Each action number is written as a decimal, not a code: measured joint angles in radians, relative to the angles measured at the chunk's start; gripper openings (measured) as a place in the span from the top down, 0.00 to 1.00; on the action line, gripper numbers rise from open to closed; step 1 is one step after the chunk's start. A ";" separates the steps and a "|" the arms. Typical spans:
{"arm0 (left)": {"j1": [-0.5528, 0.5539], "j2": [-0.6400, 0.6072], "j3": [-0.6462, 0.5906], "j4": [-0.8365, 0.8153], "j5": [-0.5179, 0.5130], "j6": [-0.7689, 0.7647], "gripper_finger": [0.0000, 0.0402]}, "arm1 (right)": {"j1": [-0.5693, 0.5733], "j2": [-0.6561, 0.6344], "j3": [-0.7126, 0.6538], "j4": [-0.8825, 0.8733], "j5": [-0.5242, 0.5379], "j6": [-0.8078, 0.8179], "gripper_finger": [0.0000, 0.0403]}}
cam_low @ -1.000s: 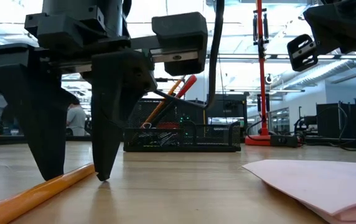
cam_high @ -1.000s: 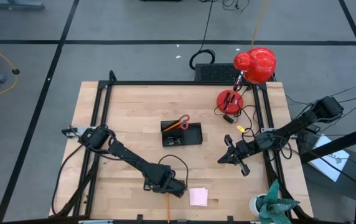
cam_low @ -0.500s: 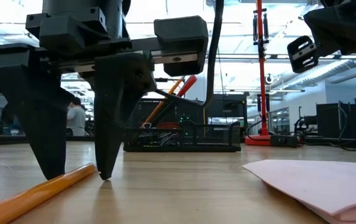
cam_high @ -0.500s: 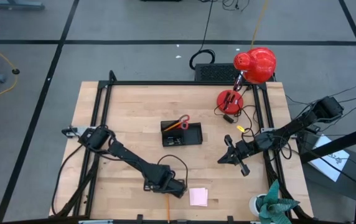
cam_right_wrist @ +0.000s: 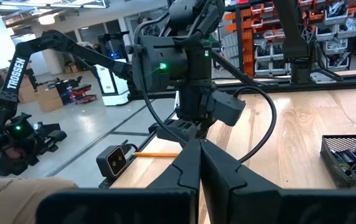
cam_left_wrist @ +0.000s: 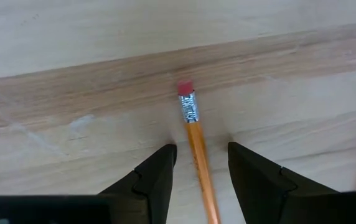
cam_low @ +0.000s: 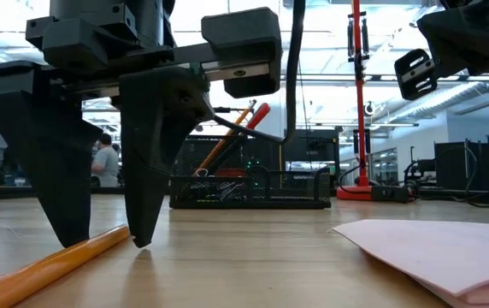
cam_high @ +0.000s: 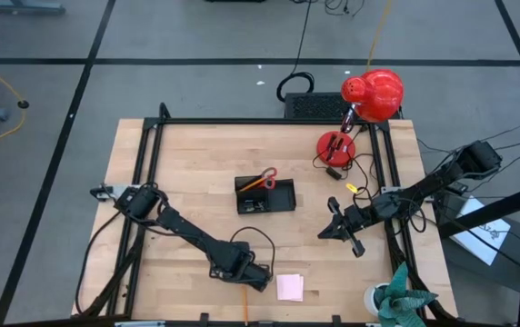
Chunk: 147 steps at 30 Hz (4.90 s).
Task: Pick and place office supplies into organizer
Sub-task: Put the pencil into the desk organizer, then put the notepad sheet into the desk organizer
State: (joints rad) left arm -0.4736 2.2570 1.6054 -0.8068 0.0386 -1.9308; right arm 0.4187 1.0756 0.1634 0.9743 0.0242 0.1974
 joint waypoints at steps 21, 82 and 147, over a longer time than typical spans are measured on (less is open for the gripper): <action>0.050 0.002 0.000 -0.071 0.047 0.100 0.86 | 0.000 0.000 0.000 0.000 0.000 0.000 0.99; 0.160 -0.200 -0.014 -0.363 -0.327 1.221 0.80 | 0.000 0.000 0.000 -0.104 0.000 0.009 0.99; 0.262 -0.359 -0.227 0.117 -0.228 1.419 0.85 | 0.000 0.000 -0.001 -0.136 -0.003 0.023 0.99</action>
State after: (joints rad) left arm -0.2112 1.8981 1.3781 -0.6896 -0.1895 -0.5116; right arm 0.4189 1.0752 0.1627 0.8379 0.0212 0.2199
